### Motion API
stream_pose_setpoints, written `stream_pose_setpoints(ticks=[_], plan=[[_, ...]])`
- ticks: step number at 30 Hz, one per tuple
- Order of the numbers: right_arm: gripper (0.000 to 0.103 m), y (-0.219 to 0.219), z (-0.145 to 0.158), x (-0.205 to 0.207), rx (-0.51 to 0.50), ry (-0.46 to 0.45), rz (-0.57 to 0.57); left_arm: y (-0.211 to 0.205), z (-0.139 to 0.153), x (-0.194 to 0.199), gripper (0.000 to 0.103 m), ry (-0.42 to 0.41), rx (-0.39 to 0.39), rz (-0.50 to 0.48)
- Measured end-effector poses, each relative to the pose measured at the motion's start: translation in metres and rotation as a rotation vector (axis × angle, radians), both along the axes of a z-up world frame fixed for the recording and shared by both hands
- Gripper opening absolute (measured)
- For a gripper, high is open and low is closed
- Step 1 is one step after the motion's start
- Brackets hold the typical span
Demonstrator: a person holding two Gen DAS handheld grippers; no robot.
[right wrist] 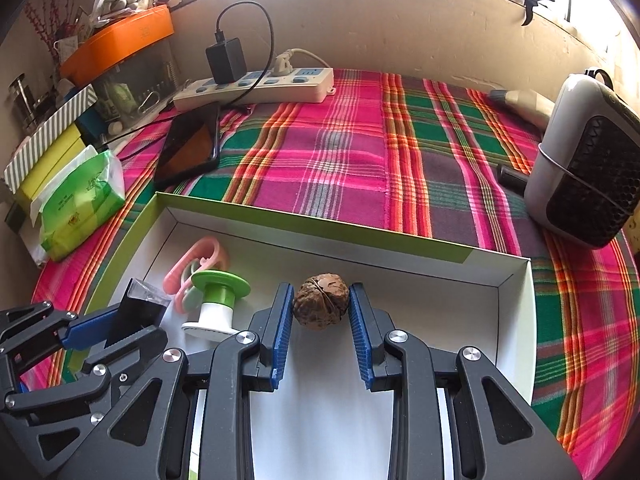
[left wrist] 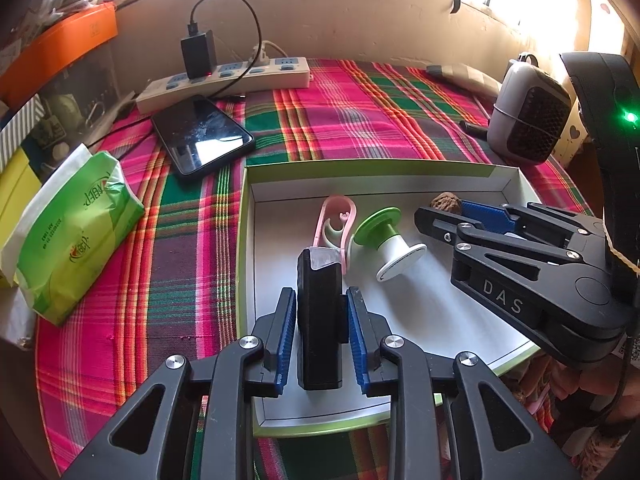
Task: Organize objects
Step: 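Open the right tool to drop the walnut into the box while the left tool releases the case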
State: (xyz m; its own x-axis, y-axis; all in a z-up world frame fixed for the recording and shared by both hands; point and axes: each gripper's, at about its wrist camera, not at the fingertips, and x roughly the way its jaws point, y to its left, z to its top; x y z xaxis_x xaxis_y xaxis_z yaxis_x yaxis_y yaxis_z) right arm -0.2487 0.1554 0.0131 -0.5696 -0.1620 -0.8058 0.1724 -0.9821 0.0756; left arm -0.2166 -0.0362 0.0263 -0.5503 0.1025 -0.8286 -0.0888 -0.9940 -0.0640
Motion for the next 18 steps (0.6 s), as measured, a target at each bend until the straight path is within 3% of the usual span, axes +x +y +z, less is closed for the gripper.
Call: stream_pose_setpoints(ticks=[7,11,18], plan=[[0.030,0.0012,0.0004,-0.0003,-0.003,-0.001,-0.016,-0.0002,0.0027,0.0016,0.030,0.014,-0.006,0.018],[0.044,0.0028,0.0006,0.0000,-0.008,-0.003,-0.023,0.0002,0.0038,0.0033,0.030,0.014,-0.008,0.021],[0.046,0.0049,0.0034,0.0043,-0.019,0.008,-0.030,0.0005,0.0070,0.0084,0.032,0.023,-0.009,0.027]])
